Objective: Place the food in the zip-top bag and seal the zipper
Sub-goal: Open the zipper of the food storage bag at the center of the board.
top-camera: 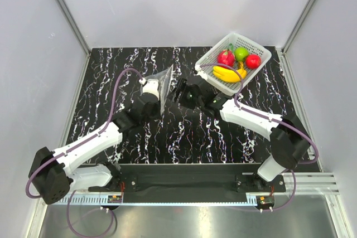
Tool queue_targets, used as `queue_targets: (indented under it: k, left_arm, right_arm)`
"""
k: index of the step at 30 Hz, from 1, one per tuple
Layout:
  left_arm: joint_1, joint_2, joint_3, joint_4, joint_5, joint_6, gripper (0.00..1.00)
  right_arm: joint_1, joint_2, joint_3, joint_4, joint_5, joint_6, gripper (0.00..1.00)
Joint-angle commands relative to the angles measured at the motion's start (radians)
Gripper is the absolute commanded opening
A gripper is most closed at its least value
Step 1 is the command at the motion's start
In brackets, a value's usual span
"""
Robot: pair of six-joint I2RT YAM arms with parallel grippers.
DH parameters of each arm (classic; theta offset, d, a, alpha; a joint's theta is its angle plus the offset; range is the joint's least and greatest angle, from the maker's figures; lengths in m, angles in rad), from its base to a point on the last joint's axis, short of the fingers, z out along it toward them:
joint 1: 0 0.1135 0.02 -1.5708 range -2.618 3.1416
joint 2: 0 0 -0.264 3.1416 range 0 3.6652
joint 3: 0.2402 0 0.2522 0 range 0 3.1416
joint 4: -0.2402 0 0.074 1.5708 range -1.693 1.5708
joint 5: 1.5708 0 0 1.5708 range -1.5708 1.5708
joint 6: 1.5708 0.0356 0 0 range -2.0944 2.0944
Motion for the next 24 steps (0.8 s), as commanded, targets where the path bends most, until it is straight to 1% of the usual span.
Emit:
queue_targets:
  k: [1,5,7,9,11,12,13,16,17,18,21,22,24]
  left_arm:
    - [-0.02,-0.016,-0.002,0.07,-0.064,-0.02,0.0]
    - [-0.055,-0.022,-0.012,0.072,-0.083,-0.037,0.0]
    - [-0.069,-0.031,-0.031,0.078,-0.094,-0.051,0.0]
    - [-0.074,-0.051,-0.05,0.083,-0.096,-0.063,0.0]
    - [-0.08,-0.068,-0.056,0.083,-0.1,-0.068,0.0]
    - [-0.082,-0.074,-0.058,0.078,-0.102,-0.068,0.0]
    - [-0.085,-0.086,-0.058,0.073,-0.106,-0.07,0.0]
    - [-0.086,-0.108,-0.067,0.069,-0.119,-0.067,0.0]
    - [-0.088,-0.111,-0.07,0.066,-0.125,-0.067,0.0]
    - [-0.088,-0.114,-0.07,0.066,-0.128,-0.063,0.0]
    - [-0.089,-0.12,-0.067,0.064,-0.122,-0.06,0.0]
    - [-0.089,-0.12,-0.067,0.06,-0.12,-0.059,0.0]
    - [-0.091,-0.122,-0.058,0.046,-0.126,-0.051,0.0]
  right_arm:
    - [0.013,-0.005,0.066,0.046,0.088,-0.016,0.72]
    - [0.016,0.01,0.095,0.038,0.102,-0.035,0.72]
    - [0.016,0.036,0.11,0.011,0.128,-0.039,0.7]
    - [0.016,0.055,0.126,-0.008,0.139,-0.042,0.64]
    - [0.018,0.079,0.144,-0.037,0.154,-0.042,0.55]
    - [0.016,0.087,0.149,-0.043,0.162,-0.042,0.48]
    - [0.016,0.099,0.153,-0.054,0.171,-0.042,0.46]
    - [0.018,0.113,0.16,-0.08,0.185,-0.038,0.44]
    - [0.016,0.114,0.157,-0.083,0.183,-0.032,0.42]
    - [0.016,0.115,0.152,-0.075,0.171,-0.032,0.34]
    - [0.015,0.113,0.126,-0.029,0.15,-0.021,0.33]
    - [0.016,0.118,0.129,-0.026,0.146,-0.024,0.25]
    - [0.016,0.119,0.14,-0.046,0.153,-0.027,0.17]
